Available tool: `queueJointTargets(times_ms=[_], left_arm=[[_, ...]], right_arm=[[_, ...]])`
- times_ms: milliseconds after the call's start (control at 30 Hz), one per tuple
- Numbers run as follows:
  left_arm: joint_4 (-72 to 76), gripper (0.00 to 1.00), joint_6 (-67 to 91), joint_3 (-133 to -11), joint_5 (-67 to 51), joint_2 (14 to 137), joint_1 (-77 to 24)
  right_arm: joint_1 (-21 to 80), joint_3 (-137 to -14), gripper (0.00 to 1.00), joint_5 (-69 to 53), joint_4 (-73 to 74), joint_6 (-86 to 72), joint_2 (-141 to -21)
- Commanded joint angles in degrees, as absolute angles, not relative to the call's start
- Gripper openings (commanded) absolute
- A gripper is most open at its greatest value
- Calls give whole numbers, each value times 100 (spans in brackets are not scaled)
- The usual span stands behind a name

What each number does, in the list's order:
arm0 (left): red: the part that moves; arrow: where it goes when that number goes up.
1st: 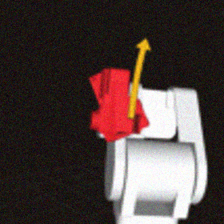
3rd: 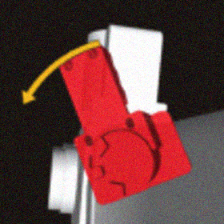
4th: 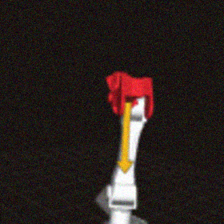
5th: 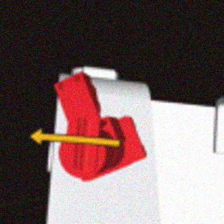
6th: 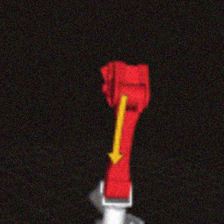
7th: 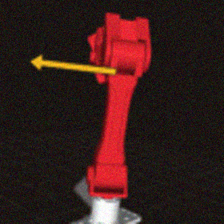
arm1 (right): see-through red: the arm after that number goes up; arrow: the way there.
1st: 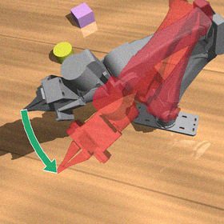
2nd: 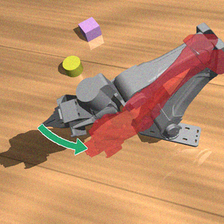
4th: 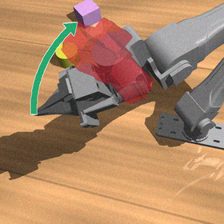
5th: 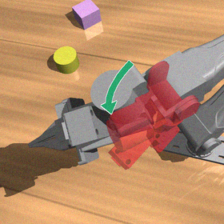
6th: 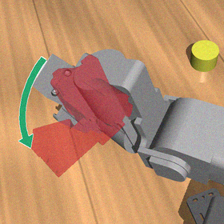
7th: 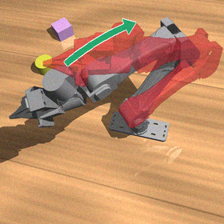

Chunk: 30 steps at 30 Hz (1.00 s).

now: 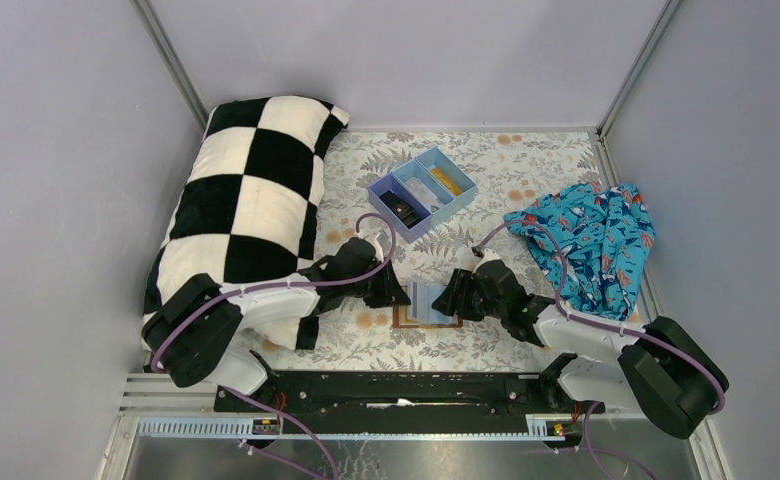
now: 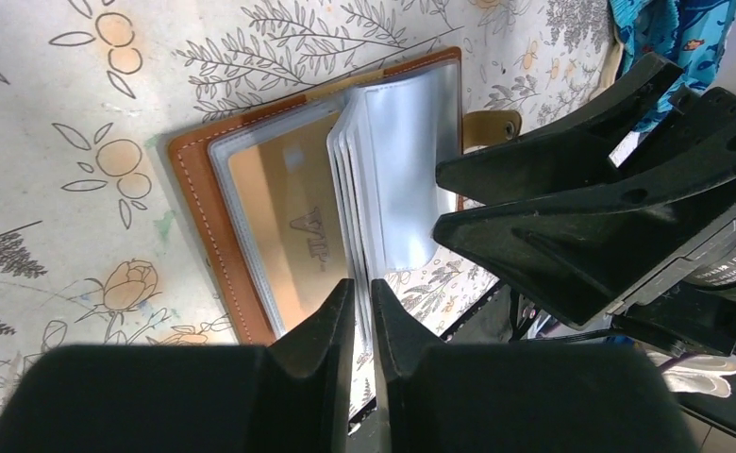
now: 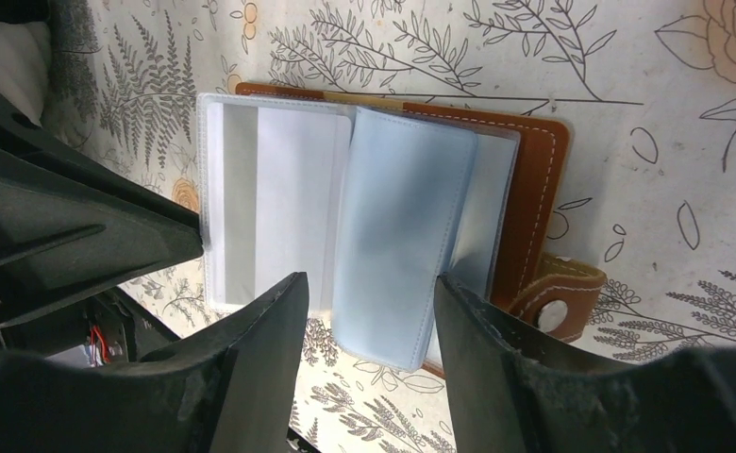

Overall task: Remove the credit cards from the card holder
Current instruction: Remove the credit card from the card holder.

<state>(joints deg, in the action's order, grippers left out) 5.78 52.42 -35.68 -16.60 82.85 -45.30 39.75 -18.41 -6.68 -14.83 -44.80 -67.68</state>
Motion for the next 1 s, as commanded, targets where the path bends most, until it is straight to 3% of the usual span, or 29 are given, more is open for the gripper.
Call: queueJointTargets(times_ms=[0,400,733,867,967], left_arm=[[910,14,5234,-3813,-1824,8132,-4600],[1008,7,5212,-4039,-1901,8366,-4726],[1056,3,5202,-4117,-1898,8614,-4765],[559,16,5195,-4105,-1406,8431,-4764],[257,34,5154,-4104,-1152,8393,-4763]], right_arm=[[3947,-1881,59,-417,-1267,-4419,-6418],[3876,-1943,59,-51,-691,-4326,-5633],[3876,-1955,59,-968,-1477,-4344,-6100],[3876,-2038,59,-1139,-1592,-4343,-6367],[3877,-2092,59,-951,-1476,-4307,-6451]])
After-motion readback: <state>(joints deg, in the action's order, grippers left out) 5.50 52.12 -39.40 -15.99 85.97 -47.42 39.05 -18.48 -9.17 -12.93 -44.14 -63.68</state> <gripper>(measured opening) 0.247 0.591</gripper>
